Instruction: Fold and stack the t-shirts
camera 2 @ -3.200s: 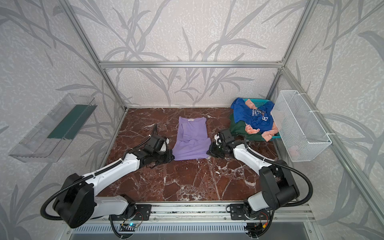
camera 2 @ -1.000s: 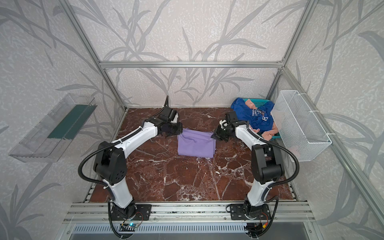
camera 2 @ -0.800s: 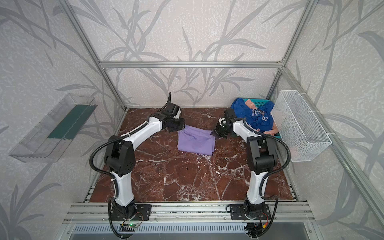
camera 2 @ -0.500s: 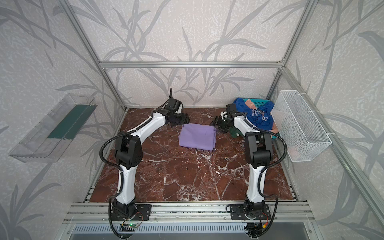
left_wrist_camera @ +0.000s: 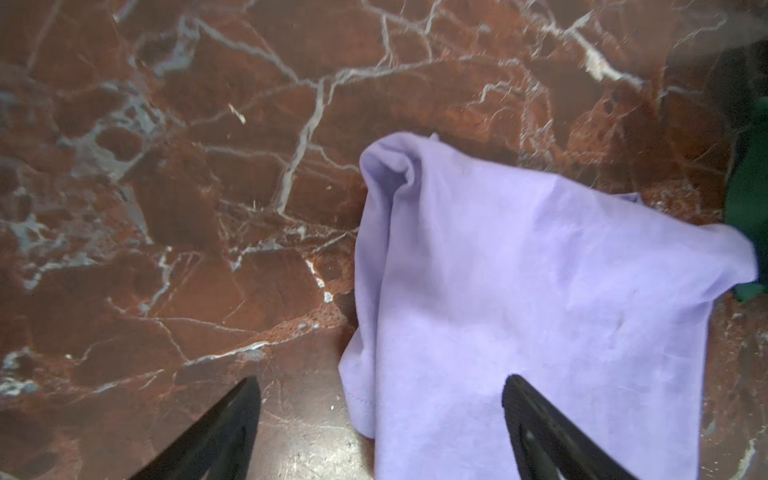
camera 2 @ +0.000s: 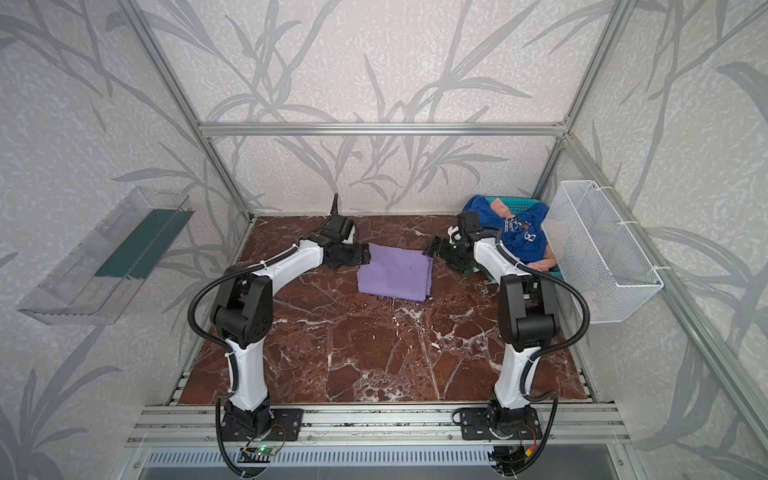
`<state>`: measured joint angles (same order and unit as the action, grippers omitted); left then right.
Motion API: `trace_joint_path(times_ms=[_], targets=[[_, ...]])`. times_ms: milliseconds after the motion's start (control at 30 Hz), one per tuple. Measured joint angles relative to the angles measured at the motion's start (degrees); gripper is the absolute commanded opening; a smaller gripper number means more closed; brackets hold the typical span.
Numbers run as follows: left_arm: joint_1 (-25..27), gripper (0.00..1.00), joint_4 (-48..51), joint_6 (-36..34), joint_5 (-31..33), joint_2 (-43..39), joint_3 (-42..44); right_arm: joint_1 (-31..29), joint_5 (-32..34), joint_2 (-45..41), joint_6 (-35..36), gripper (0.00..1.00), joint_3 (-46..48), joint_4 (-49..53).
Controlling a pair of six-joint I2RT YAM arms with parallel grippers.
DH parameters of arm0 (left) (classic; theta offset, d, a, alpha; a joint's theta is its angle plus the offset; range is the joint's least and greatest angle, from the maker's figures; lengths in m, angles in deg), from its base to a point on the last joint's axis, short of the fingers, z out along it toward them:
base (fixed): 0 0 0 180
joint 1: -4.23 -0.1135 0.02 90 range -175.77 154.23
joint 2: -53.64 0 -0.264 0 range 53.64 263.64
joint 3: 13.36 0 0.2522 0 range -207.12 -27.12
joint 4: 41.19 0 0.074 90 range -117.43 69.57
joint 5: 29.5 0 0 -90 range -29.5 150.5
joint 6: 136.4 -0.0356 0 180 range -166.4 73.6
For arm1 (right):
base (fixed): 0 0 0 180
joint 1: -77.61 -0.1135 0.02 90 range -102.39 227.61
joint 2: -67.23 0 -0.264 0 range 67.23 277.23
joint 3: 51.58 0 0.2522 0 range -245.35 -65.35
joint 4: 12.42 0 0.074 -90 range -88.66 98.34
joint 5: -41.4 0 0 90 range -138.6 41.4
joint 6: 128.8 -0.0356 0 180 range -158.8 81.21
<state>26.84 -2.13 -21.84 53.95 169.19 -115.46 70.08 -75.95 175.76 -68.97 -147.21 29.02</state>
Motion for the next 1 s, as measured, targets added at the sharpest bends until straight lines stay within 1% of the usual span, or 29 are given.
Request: trace_joint_path(times_ms=[67,100,133,167,233,300,367,433,500,600,633,700,733,833,1000], targets=[[0.0,0.84,-0.4,0.2,-0.3,0.1,1.4,0.0,-0.7,-1.3,-0.1,0.91,2.4,-0.9],[0.0,0.82,-0.6,0.2,-0.5,0.2,1.6,0.0,-0.8,-1.7,-0.2,0.84,3.5,-1.2],[0.0,0.81,-0.9,0.3,-0.7,0.4,1.6,0.0,-0.9,-2.0,-0.2,0.74,4.4,-1.7],[0.0,0.81,-1.5,0.3,-0.9,0.6,1.6,0.0,-1.0,-2.2,-0.1,0.68,5.4,-2.0],[0.0,0.79,-2.4,0.3,-1.2,1.3,1.5,-0.1,-1.2,-2.3,-0.1,0.62,6.3,-2.2],[0.0,0.76,-3.2,0.4,-1.5,2.2,1.5,-0.5,-1.2,-2.2,0.2,0.51,6.4,-2.3],[0.0,0.75,-3.6,0.5,-1.6,3.4,1.4,-0.7,-1.3,-1.9,0.5,0.49,5.9,-2.8],[0.0,0.75,-3.6,0.7,-1.7,4.7,1.4,-1.3,-1.7,-1.0,0.7,0.46,4.7,-3.5],[0.0,0.74,-3.7,1.1,-2.1,5.8,1.4,-1.8,-2.4,1.0,0.7,0.42,2.8,-4.6],[0.0,0.71,-4.3,1.5,-2.6,6.3,1.3,-2.3,-3.3,5.1,0.3,0.39,-0.8,-6.1],[0.0,0.66,-4.5,1.7,-2.7,6.3,1.2,-2.4,-3.5,6.5,0.2,0.39,-1.8,-6.7],[0.0,0.48,-4.6,2.3,-3.0,6.5,1.0,-2.4,-3.6,9.5,0.0,0.35,-4.1,-7.1],[0.0,0.44,-4.7,2.5,-3.1,6.6,1.0,-2.4,-3.4,10.8,0.0,0.33,-5.1,-7.1],[0.0,0.43,-4.4,2.1,-3.3,7.4,0.1,-2.4,-1.6,14.6,-0.2,0.23,-8.4,-6.7],[0.0,0.43,-3.8,2.0,-3.4,8.2,-0.9,-2.4,2.1,18.8,-0.3,0.2,-13.2,-4.3]])
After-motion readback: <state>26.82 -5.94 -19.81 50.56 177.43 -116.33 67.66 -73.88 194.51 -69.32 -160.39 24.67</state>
